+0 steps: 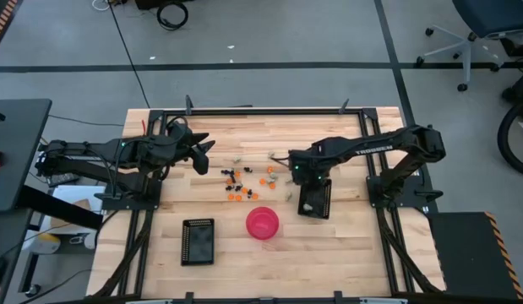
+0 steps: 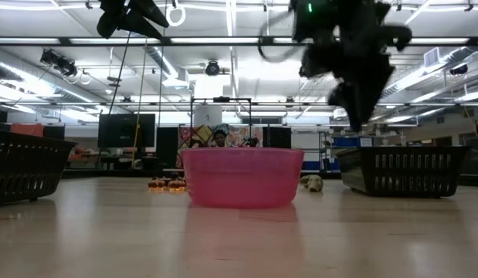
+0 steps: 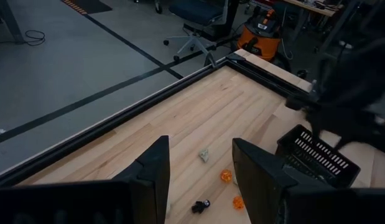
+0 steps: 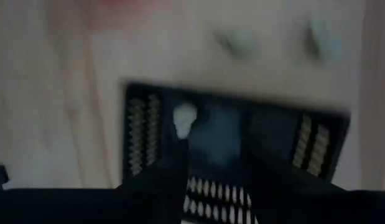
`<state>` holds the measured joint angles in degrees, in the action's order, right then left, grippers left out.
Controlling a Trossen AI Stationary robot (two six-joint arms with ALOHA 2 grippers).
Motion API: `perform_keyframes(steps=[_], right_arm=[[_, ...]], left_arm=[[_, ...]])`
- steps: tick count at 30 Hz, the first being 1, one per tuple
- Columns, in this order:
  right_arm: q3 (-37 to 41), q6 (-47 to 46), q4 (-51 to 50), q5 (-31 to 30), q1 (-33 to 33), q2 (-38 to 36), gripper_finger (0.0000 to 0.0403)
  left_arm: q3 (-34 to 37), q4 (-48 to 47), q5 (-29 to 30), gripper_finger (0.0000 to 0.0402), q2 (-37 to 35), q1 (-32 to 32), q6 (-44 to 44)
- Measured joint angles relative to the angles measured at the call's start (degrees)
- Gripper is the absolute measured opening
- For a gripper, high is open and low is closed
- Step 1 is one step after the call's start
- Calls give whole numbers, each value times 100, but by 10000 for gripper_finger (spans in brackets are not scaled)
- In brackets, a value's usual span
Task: Sort Halloween decoration
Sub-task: Put the white skull toy into the top black bin
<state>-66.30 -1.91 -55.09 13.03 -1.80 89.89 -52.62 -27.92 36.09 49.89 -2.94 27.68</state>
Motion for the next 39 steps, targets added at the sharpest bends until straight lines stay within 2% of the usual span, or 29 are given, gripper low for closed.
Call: perform_keyframes(steps=[4,9,15,22,28,39], right_arm=[[-261,132,639,-384,276,89,156],[-498,-8,744,-403,328,722,161],[-930,48,843,-621,372,1448,195],[-966,322,903,-1194,368,1825,227],[-850,857,988,-1169,367,1878,227],[-319,1518,1429,-1056,354,1878,202]], left_arm=[[0,-19,-2,149,0,0,-1],[0,-23,-1,149,-2,0,0],[0,-25,-2,149,-2,-2,0],[0,-49,-2,149,-2,0,0],[0,-69,-4,149,-2,-2,2],[0,-74,-4,149,-2,-2,2]])
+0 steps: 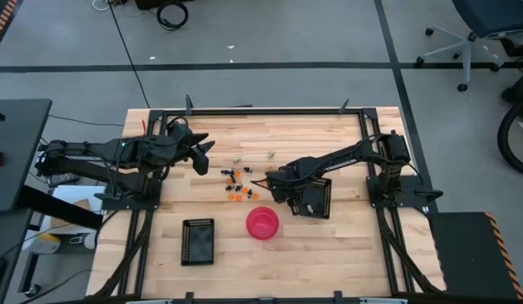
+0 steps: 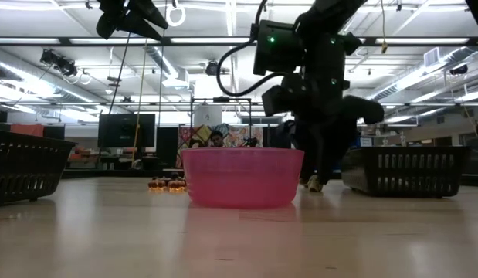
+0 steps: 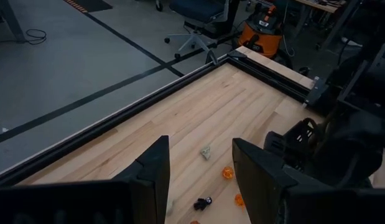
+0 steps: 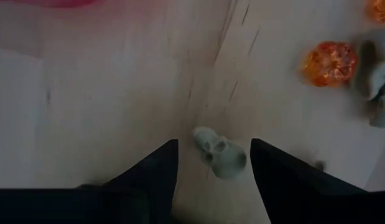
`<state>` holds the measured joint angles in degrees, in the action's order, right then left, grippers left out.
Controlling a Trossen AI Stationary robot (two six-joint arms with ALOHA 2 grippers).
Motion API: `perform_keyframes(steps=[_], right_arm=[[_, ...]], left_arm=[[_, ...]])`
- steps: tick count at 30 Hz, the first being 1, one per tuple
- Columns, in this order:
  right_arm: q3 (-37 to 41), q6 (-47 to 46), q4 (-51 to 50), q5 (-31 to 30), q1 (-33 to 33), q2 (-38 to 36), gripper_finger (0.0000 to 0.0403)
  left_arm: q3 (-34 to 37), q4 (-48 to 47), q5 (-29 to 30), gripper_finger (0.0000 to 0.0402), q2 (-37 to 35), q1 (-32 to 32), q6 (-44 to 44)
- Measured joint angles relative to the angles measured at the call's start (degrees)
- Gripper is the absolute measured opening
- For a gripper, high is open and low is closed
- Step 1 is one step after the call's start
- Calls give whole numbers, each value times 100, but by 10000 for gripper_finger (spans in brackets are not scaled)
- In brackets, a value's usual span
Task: Sort Halloween decoration
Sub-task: Put the white skull toy into the top black bin
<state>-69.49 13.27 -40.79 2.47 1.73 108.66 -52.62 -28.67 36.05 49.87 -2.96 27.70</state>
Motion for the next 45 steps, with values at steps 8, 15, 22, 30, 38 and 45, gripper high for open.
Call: perform_keyframes(steps=[8,15,22,30,38,45], right_arm=[[251,45,282,-109,-30,-10,175],[253,37,274,-158,-26,-11,124],[103,-17,179,-158,-32,-9,84],[-614,-373,-766,-152,-32,-40,87],[-833,-918,-1890,226,-17,-758,87],[69,-1627,-1838,316,5,-1775,88]], left_arm=[[0,0,0,149,0,0,0],[0,0,0,149,0,0,0],[0,0,0,149,0,0,0],[0,0,0,149,0,0,0],[0,-28,0,149,0,0,-109],[0,-28,1,149,0,0,-184]])
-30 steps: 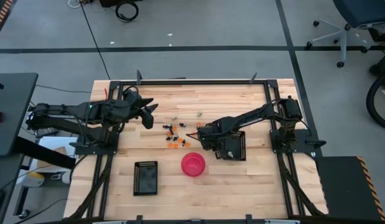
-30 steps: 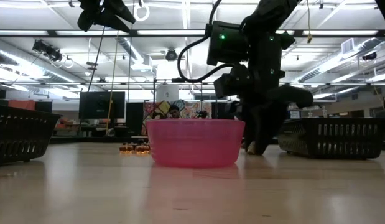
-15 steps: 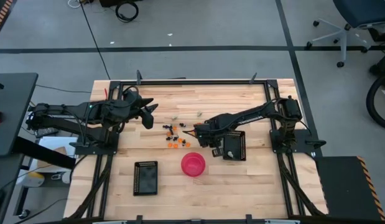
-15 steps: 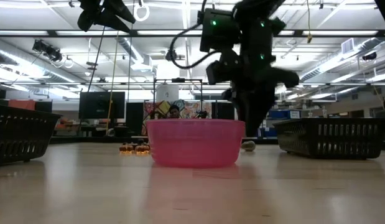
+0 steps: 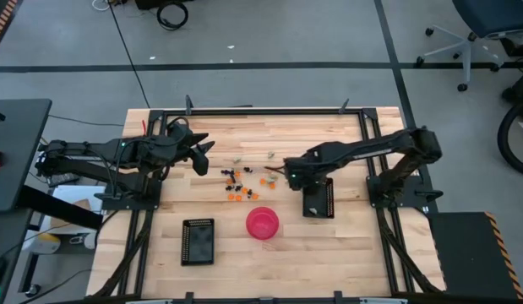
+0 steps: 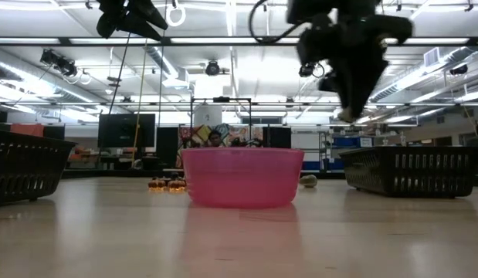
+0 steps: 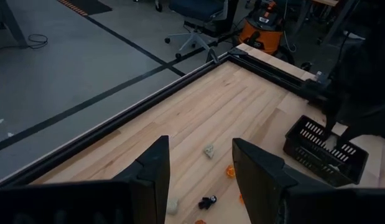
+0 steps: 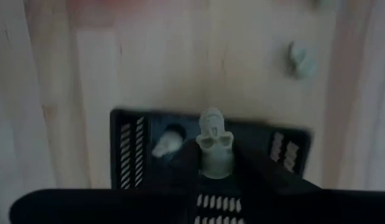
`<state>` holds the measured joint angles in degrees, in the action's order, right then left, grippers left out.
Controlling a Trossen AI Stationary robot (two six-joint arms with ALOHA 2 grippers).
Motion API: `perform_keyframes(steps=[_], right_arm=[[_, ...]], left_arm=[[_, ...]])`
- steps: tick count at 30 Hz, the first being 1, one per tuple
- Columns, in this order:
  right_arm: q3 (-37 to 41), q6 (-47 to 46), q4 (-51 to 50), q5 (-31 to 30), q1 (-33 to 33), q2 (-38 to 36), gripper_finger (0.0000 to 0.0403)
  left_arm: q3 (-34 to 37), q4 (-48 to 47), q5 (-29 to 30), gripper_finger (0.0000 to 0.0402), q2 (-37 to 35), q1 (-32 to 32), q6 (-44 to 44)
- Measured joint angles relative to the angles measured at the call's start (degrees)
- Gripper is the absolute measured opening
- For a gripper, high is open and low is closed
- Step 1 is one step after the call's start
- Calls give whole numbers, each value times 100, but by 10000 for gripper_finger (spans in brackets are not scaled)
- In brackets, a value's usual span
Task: Sort Halloween decoration
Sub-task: Put the white skull toy into the top black bin
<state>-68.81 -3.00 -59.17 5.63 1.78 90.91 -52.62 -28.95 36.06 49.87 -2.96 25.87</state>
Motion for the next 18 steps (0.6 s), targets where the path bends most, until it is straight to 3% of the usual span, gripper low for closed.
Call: perform_keyframes(steps=[10,14,18], right_arm=[[1439,-935,1051,698,-35,-459,135],[1380,-934,748,944,-55,-378,162],[852,-676,124,673,-122,-446,175]], left_arm=[[2,1,1,149,0,0,-4],[2,2,1,149,0,0,0],[2,27,1,149,0,0,13]])
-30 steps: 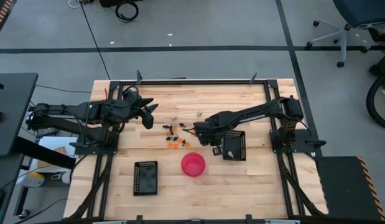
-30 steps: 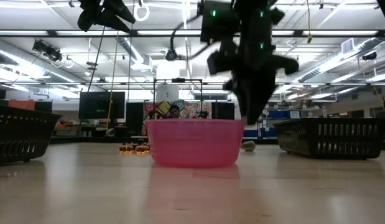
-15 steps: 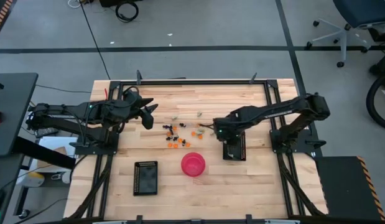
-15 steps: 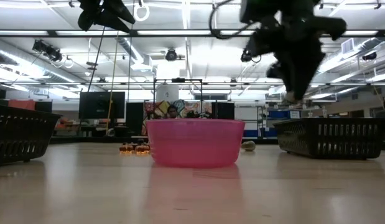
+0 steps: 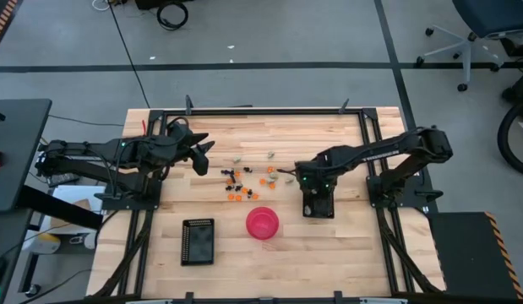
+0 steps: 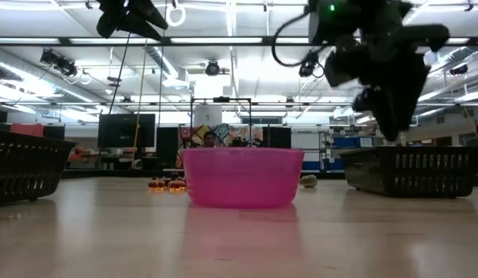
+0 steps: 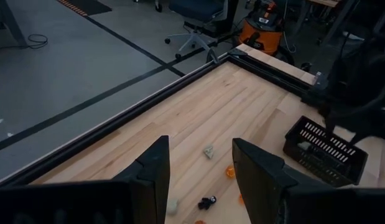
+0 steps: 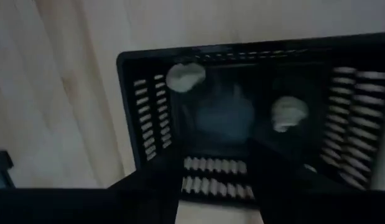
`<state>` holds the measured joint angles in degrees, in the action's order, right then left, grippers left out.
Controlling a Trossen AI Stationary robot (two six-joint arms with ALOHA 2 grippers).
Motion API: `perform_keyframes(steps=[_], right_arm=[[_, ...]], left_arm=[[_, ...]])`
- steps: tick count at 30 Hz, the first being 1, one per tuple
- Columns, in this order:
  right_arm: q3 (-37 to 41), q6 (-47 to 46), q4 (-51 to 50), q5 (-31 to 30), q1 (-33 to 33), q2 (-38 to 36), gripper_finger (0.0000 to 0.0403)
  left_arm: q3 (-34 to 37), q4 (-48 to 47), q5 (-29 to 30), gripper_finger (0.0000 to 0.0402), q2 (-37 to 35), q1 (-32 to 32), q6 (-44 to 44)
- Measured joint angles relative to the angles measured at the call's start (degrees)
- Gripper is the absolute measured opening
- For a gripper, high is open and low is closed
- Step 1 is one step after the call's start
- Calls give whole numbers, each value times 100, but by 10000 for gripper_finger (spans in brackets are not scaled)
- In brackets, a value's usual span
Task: Sort Halloween decoration
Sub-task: Put the white skull toy into the top black bin
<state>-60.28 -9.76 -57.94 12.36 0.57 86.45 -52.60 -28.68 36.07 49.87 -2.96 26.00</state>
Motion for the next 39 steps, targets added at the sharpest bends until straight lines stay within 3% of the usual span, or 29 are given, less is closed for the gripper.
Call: perform_keyframes(steps=[5,15,25,32,39], right_arm=[[-746,422,226,-800,-63,77,177],[-1230,1128,1199,-762,-557,1288,202],[-1293,1967,1260,-1352,-798,2226,247],[-1306,2363,1259,-1278,-825,2609,227],[-1308,2350,1233,-1211,-830,2626,152]], left_arm=[[0,82,-1,149,1,1,17],[0,105,0,149,1,0,37],[0,73,0,149,2,0,29],[0,11,0,149,2,0,30],[0,6,0,149,2,0,13]])
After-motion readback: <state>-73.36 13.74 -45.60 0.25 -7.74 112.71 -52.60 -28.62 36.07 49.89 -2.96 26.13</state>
